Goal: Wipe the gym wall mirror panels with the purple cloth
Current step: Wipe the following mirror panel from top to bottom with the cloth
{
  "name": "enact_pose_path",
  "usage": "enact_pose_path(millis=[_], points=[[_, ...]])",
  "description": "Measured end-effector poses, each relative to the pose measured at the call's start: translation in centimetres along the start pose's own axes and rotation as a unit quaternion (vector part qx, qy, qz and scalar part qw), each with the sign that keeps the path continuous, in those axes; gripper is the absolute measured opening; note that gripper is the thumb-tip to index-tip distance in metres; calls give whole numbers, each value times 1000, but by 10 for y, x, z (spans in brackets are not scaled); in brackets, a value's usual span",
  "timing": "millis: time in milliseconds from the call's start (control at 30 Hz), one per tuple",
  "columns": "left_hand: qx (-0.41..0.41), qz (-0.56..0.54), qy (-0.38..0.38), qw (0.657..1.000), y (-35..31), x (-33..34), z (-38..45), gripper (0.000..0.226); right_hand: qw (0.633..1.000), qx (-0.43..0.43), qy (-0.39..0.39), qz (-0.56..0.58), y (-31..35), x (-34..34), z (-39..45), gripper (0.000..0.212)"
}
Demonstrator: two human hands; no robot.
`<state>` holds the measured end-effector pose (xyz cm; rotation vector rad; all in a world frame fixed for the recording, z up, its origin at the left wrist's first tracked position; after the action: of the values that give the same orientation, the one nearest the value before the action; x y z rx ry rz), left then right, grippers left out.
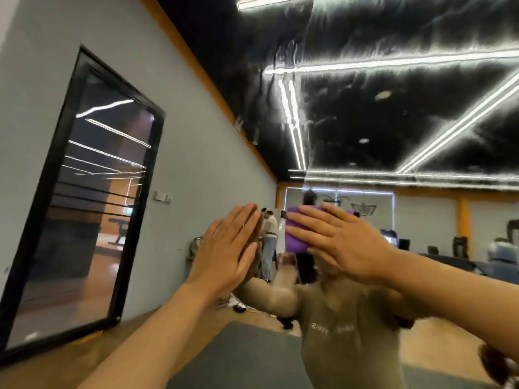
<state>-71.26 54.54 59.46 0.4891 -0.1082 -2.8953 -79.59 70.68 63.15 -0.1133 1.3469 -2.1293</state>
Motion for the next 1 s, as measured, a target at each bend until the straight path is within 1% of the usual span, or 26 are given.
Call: enact_pose_path(millis=[67, 100, 200, 333, 400, 467, 533, 600, 767, 867, 933, 1000], points=[[-64, 5, -1, 998, 25, -2, 4, 65, 999, 46, -1, 11, -42, -13, 27, 53], [-76, 10, 0, 997, 33, -1, 4, 65, 998, 67, 3, 19, -61, -18, 40, 54], [-74, 6, 8, 997, 41, 5, 4, 66, 992, 126, 18, 21, -115, -32, 75, 58], [-73, -6, -12, 997, 38, 8, 2, 62, 974, 221, -11, 45, -170, -56, 111, 65], [-75, -14, -28, 997, 35, 4, 2, 61, 968, 244, -26, 57, -180, -59, 123, 64], [-80, -21, -32, 996, 34, 4, 2, 61, 966, 249, -39, 61, -178, -55, 125, 61], [-84, -20, -37, 996, 33, 5, 2, 61, 970, 230, -48, 57, -165, -52, 117, 61], [-87, -17, -39, 995, 33, 7, 2, 61, 981, 184, -44, 46, -137, -45, 102, 59], [-107, -26, -44, 993, 26, 8, -5, 61, 995, 84, -16, 52, -29, -13, 40, 53], [-116, -43, -37, 992, 16, 13, -18, 63, 999, 22, -8, 28, 39, 3, 0, 53], [-110, -44, -32, 993, 9, 18, -29, 63, 1000, -18, 11, 13, 70, 15, -20, 55], [-99, -41, -32, 994, 2, 22, -41, 63, 999, -45, 26, 8, 83, 23, -31, 58]])
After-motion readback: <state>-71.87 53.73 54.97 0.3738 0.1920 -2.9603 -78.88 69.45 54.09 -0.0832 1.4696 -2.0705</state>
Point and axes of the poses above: each hand's wrist, its own z-axis towards the middle knuckle, its own x-axis out of the palm, y = z × x, the point moved 9 cm from there along z, towards the middle knuckle, and after that the axes turned 2 degrees about -x, right-handed, at the moved point
